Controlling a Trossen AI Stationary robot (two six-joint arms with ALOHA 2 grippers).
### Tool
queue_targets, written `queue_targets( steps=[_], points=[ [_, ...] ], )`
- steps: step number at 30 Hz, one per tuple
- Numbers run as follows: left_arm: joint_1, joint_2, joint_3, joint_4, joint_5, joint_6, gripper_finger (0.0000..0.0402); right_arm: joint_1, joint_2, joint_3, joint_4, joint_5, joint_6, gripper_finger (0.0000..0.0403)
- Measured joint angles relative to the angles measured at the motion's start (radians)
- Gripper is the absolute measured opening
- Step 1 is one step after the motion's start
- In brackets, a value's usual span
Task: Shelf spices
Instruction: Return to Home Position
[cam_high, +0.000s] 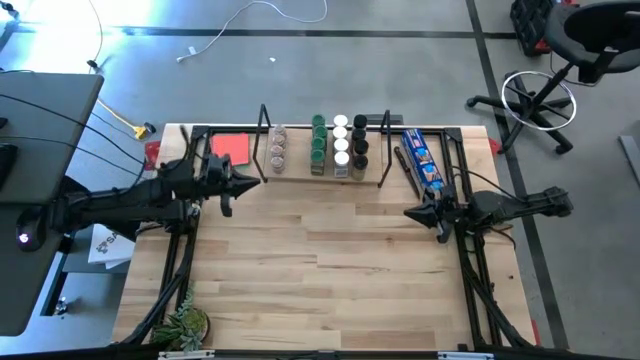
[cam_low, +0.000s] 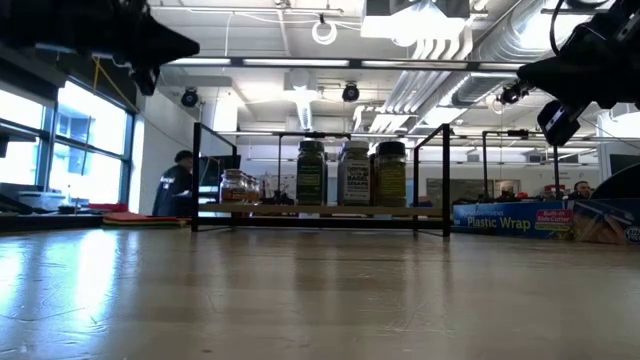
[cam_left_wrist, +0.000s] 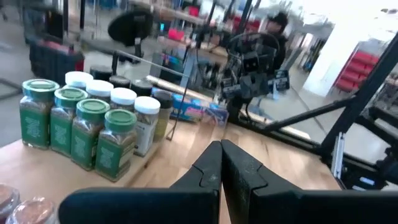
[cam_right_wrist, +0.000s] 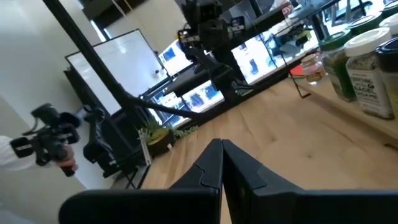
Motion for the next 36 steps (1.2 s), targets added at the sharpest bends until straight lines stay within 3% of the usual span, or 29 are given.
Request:
queue_targets(
  steps=[9,16,26,30,33,36],
  points=[
    [0.026,-0.230,-0.365,0.369,0.037,-0.077,0.0000,0.000,0.006,0.000,0.000,-0.007,0.000,0.0000],
    [0.027,-0.362,-0.377,0.266,0.094,0.031,0.0000,0.000,0.006,0.000,-0.001,-0.007,0.000,0.0000],
    [0.027,-0.364,-0.377,0.197,0.092,0.114,0.0001,0.000,0.006,0.000,-0.001,-0.007,0.000,0.0000],
    [0.020,-0.370,-0.376,0.123,0.002,0.061,0.0001,0.000,0.006,0.000,-0.001,-0.007,0.000,0.0000],
    [-0.061,-0.436,-0.376,-0.023,-0.018,0.018,0.0001,0.000,0.006,0.000,-0.001,-0.007,0.000,0.0000],
    [-0.115,-0.480,-0.374,-0.027,-0.046,0.003,0.0001,0.000,0.007,0.000,-0.002,-0.012,0.000,0.0000]
  ],
)
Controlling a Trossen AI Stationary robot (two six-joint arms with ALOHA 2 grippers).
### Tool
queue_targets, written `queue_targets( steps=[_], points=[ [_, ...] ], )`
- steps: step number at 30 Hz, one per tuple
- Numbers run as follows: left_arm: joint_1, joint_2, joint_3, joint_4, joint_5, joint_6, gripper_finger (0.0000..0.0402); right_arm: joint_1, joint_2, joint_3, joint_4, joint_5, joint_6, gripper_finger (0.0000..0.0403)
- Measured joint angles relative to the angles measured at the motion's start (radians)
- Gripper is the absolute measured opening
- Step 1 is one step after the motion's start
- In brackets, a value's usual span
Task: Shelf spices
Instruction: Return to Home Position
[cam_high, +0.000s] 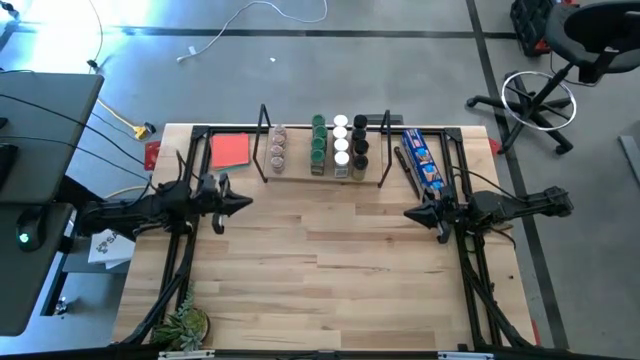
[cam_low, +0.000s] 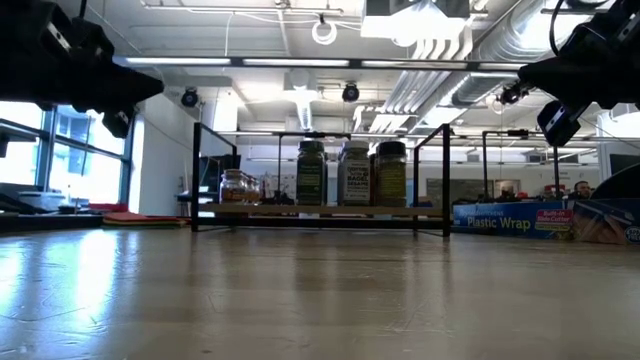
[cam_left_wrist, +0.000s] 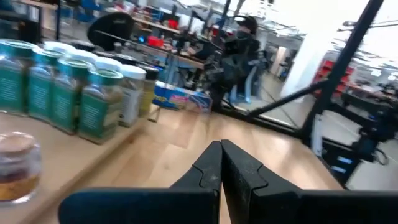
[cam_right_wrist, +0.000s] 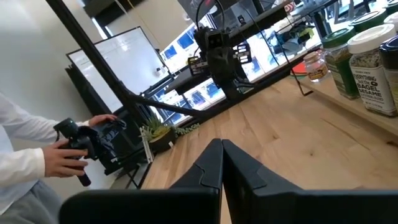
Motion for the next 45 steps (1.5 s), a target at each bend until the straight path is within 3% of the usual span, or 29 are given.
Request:
queue_targets(
  steps=[7,20,37,41,45],
  points=[
    [-0.040,0.000,0.000,-0.002,-0.020,-0.172,0.0001,0.000,0.000,0.000,-0.002,-0.008,0.000,0.0000],
    [-0.073,-0.002,0.000,-0.002,-0.007,0.106,0.0001,0.000,0.000,0.000,-0.002,-0.009,0.000,0.0000],
    [-0.065,-0.002,0.000,-0.003,0.000,0.104,0.0001,0.000,0.000,0.000,-0.003,-0.008,0.000,0.0000],
    [-0.065,-0.002,0.000,-0.003,0.001,0.104,0.0001,-0.023,0.008,0.001,0.001,0.026,-0.210,0.0000],
    [-0.065,-0.002,-0.001,-0.003,0.001,0.104,0.0001,-0.032,0.009,0.001,-0.003,-0.024,-0.398,0.0000]
  ],
)
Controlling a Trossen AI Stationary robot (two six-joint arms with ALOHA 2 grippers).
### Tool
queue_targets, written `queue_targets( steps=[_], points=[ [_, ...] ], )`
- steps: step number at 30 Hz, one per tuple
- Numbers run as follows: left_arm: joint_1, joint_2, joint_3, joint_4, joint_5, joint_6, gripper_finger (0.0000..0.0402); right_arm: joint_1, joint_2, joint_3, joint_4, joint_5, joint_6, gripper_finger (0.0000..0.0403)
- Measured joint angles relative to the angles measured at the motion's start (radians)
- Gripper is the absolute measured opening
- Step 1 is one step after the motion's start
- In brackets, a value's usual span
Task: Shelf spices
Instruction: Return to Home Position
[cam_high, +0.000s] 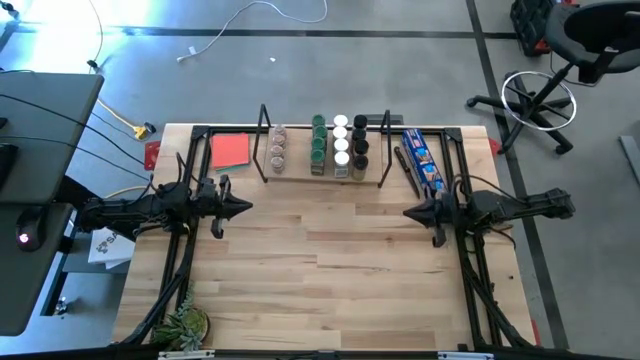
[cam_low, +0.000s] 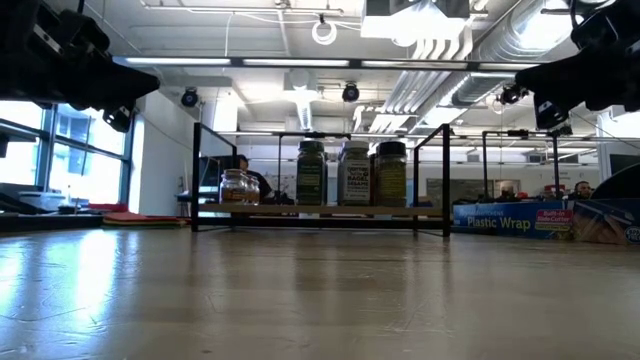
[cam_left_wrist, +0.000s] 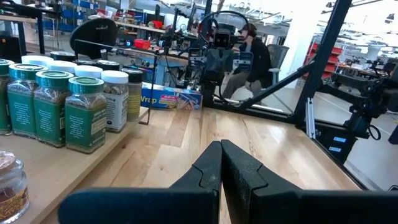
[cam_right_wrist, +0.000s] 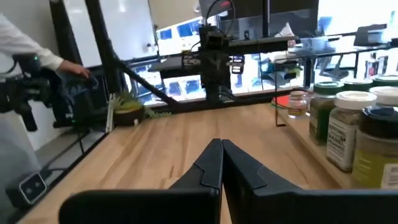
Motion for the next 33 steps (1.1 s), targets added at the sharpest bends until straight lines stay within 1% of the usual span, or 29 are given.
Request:
queue_targets(
  steps=[5,9,13,17,22,33],
  points=[
    [0.000,0.000,0.000,0.000,0.000,0.000,0.0001,0.000,0.000,0.000,-0.003,-0.003,-0.065,0.0000],
    [0.000,0.000,0.000,0.000,0.000,0.000,0.0001,0.000,0.000,0.000,-0.003,-0.004,-0.077,0.0000],
    [0.000,0.000,0.000,0.000,0.000,0.000,0.0001,-0.011,0.000,0.000,-0.009,-0.048,-0.142,0.0000],
    [0.000,0.000,0.000,0.000,0.000,0.000,0.0001,-0.032,0.000,0.000,-0.014,-0.081,-0.151,0.0000],
    [-0.005,0.000,0.000,0.000,0.000,0.000,0.0001,-0.037,0.001,0.000,-0.016,-0.088,-0.168,0.0000],
    [-0.076,0.000,0.000,0.000,0.001,0.000,0.0001,-0.037,0.001,0.000,-0.016,-0.088,-0.170,0.0000]
  ],
)
